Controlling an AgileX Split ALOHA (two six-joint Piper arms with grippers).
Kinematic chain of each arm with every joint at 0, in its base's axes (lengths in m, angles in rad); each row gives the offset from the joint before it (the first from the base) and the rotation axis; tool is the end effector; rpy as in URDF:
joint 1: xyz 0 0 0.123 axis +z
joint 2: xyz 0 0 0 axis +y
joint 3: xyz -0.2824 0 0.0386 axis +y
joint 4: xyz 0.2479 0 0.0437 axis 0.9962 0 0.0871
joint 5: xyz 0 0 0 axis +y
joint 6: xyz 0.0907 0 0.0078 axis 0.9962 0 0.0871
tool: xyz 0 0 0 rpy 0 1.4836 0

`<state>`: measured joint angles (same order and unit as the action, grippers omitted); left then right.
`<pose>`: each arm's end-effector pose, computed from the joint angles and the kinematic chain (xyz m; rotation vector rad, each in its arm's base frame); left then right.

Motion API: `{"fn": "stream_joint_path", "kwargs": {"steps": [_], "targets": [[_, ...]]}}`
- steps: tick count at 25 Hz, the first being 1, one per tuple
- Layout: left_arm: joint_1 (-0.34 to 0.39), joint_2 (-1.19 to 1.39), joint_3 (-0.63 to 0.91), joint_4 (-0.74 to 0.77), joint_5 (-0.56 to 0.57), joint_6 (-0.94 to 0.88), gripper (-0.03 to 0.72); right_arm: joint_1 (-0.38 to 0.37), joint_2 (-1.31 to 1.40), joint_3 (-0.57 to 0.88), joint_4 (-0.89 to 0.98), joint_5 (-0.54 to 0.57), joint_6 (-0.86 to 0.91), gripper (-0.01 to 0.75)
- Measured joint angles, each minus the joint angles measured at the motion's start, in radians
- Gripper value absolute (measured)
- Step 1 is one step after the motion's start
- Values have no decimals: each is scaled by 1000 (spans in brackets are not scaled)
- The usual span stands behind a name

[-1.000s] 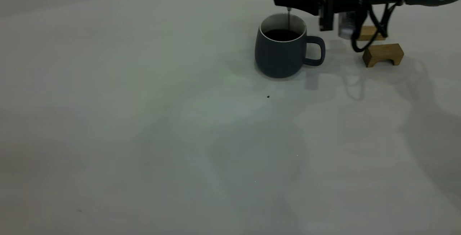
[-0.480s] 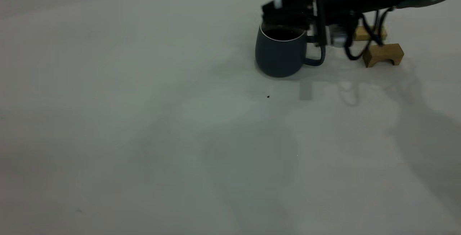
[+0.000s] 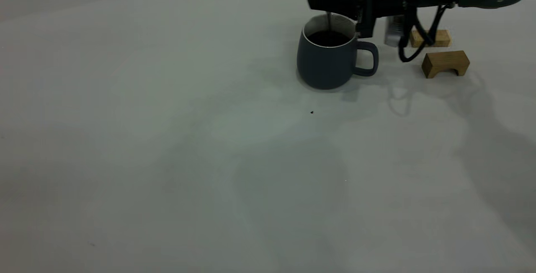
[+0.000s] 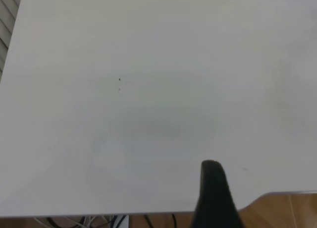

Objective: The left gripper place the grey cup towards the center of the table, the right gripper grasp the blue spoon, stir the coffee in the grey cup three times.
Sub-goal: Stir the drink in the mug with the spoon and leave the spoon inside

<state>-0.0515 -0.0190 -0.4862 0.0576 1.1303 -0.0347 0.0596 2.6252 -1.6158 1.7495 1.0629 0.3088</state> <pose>-0.0090 0.0052 0.2678 0.0124 2.1073 0.0180 0.4661 0.1063 0.0156 -1.5832 -1.5363 -1.4962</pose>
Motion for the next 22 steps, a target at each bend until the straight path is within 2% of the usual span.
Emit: {"fn": "stream_joint_path", "kwargs": {"steps": [7,17,22], "targets": [[0,0,0,0,0,0,585,-48,0,0,-120,76,-3,115],[0,0,0,0,0,0,585,-49,0,-4,-280,106,-9,115],[0,0,0,0,0,0,585,-49,0,-5,-290,108,-11,116]]}}
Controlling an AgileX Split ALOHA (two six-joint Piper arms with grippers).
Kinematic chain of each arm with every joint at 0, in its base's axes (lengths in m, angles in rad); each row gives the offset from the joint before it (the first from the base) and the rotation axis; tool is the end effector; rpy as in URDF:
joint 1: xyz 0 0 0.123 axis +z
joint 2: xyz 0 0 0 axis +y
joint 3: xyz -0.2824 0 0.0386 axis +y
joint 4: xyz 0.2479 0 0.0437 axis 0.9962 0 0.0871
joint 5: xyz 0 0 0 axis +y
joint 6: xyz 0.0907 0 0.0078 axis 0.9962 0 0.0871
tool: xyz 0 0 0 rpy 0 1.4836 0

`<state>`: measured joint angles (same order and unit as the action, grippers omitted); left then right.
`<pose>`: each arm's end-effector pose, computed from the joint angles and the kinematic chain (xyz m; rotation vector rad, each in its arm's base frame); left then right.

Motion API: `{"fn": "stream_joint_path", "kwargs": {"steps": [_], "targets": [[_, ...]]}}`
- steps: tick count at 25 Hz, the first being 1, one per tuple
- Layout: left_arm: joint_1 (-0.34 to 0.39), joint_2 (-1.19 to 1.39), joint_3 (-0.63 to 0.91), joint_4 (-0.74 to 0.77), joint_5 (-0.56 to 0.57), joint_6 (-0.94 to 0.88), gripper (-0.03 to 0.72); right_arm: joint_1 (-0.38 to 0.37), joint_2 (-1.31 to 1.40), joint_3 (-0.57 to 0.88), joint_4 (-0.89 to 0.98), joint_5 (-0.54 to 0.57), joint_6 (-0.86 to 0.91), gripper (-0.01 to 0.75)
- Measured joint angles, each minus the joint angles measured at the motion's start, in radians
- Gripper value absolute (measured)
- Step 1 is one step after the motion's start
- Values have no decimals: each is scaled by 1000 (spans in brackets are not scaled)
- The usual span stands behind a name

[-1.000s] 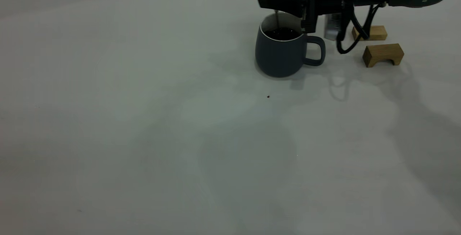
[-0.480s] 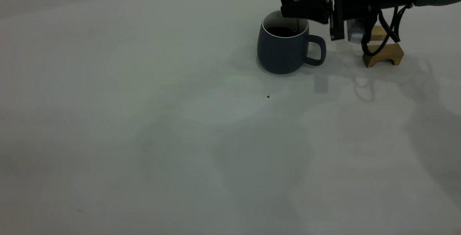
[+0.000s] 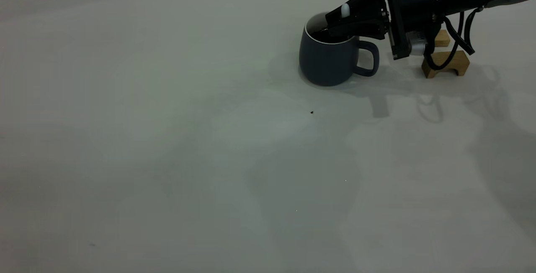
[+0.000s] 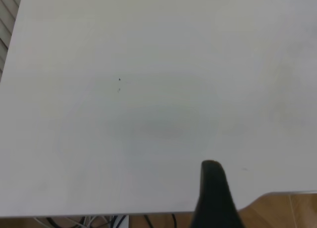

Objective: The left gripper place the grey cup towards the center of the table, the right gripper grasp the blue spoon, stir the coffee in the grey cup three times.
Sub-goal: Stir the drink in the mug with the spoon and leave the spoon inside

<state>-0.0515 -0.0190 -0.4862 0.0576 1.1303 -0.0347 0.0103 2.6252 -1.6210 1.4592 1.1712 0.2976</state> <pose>-0.0090 0.0052 0.2678 0.0124 2.1073 0.0180 0.4477 0.0880 0.0095 -1.3661 -1.7653 -1.3258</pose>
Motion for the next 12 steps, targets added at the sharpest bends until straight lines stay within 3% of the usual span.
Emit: {"fn": "stream_joint_path", "kwargs": {"steps": [3,5,12], "targets": [[0,0,0,0,0,0,585,0,0,0,-8,0,0,140],[0,0,0,0,0,0,585,1,0,0,-26,-6,4,202],[0,0,0,0,0,0,585,1,-30,0,-161,-11,6,597]]}}
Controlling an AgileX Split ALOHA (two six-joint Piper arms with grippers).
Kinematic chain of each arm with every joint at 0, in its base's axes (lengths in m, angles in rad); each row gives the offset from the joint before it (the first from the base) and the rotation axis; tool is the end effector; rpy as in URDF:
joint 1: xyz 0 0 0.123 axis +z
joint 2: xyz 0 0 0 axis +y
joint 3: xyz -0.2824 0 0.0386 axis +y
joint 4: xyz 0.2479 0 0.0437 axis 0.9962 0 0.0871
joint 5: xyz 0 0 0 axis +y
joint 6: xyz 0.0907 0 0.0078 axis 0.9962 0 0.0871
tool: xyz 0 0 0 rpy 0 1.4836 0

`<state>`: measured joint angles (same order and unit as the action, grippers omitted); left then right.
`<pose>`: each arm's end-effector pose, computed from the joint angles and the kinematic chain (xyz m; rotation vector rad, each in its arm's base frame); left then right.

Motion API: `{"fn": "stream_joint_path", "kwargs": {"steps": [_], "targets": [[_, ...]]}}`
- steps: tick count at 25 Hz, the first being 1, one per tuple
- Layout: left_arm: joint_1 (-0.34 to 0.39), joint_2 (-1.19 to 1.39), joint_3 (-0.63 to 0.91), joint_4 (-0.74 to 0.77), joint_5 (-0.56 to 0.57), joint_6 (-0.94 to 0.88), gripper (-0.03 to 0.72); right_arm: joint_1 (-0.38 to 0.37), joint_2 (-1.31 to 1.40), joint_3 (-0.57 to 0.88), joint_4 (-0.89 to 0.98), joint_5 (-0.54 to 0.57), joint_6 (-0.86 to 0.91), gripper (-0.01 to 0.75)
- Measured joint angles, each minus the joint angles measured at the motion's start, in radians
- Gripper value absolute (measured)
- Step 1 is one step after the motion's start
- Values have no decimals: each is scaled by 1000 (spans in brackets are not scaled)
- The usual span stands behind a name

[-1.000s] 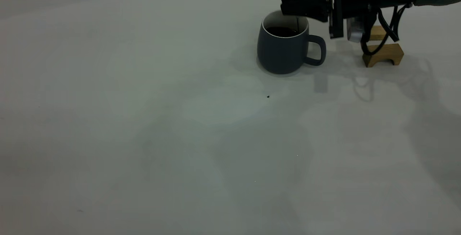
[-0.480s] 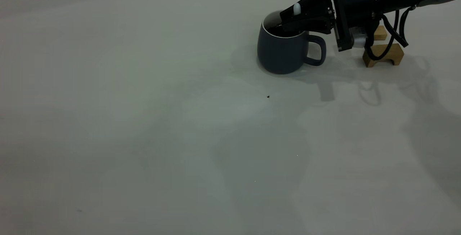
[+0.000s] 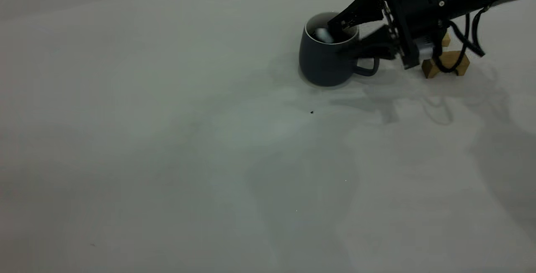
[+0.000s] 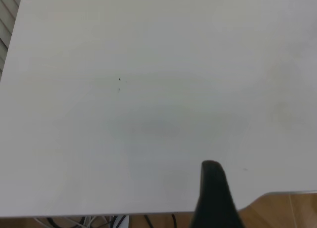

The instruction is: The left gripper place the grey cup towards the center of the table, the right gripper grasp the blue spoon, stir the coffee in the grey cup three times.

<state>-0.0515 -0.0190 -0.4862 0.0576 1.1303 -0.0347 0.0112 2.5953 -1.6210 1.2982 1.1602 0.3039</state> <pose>-0.0090 0.0052 0.2678 0.0124 2.1073 0.0180 0.4413 0.0854 0.0139 -1.2838 -1.9289 -1.2078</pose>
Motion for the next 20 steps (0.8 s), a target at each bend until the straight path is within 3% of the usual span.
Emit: {"fn": "stream_joint_path", "kwargs": {"steps": [3,7,11,20], "targets": [[0,0,0,0,0,0,585,4,-62,0,-139,0,0,698],[0,0,0,0,0,0,585,20,-165,0,-370,7,0,705],[0,0,0,0,0,0,585,38,-292,0,-645,15,0,611],[0,0,0,0,0,0,585,153,-644,3,-1334,48,0,278]]}}
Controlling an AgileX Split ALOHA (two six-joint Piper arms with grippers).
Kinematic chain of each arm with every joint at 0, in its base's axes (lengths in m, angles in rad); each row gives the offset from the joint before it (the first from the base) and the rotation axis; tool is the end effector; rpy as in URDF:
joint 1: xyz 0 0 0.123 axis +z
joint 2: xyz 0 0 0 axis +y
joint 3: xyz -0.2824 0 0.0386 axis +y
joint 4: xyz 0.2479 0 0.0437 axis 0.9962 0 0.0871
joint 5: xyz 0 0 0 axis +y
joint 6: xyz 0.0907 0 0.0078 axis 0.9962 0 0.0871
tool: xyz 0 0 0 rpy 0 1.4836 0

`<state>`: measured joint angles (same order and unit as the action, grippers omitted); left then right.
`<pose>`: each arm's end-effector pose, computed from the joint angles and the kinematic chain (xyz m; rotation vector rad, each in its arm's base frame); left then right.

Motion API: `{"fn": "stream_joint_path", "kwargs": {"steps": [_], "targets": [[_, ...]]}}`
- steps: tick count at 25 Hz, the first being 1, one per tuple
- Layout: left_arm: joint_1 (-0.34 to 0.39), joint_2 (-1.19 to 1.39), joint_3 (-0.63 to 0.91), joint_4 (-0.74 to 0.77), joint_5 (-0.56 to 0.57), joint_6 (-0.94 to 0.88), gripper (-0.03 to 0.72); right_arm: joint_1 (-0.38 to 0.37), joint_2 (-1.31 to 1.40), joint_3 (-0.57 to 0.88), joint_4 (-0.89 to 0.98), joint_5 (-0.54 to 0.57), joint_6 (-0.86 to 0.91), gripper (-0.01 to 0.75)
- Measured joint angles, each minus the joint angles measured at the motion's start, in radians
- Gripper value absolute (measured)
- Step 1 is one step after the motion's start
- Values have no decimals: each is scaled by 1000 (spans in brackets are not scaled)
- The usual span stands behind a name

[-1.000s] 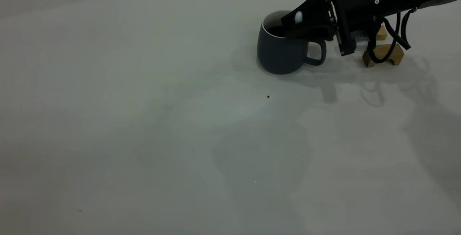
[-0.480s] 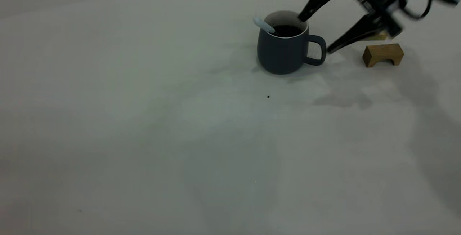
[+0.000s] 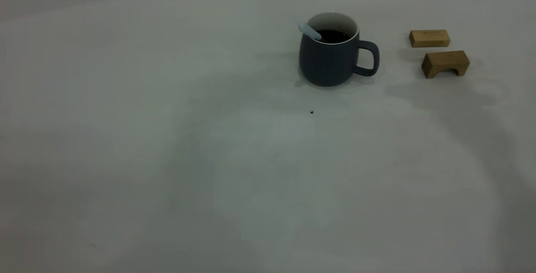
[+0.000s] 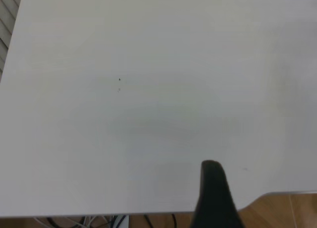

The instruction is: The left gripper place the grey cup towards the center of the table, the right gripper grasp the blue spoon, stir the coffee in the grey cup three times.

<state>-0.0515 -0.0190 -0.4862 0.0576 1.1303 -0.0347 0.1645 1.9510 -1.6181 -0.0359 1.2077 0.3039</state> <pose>-0.0090 0.0052 0.2678 0.0124 2.1073 0.0180 0.3949 0.0625 0.2408 0.1940 3.0132 -0.0092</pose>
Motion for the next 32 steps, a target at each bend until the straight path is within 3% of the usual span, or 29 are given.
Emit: {"fn": "stream_joint_path", "kwargs": {"steps": [4,7,10,15,20,32], "targets": [[0,0,0,0,0,0,585,19,-169,0,-63,11,-4,164],[0,0,0,0,0,0,585,19,-292,18,-110,14,-21,127],[0,0,0,0,0,0,585,19,-419,113,-146,16,-100,121],[0,0,0,0,0,0,585,15,-623,401,-126,-1,-281,121],[0,0,0,0,0,0,585,-48,-802,631,-10,-20,-369,124],[0,0,0,0,0,0,585,-75,-1289,907,59,-42,-368,141]]}}
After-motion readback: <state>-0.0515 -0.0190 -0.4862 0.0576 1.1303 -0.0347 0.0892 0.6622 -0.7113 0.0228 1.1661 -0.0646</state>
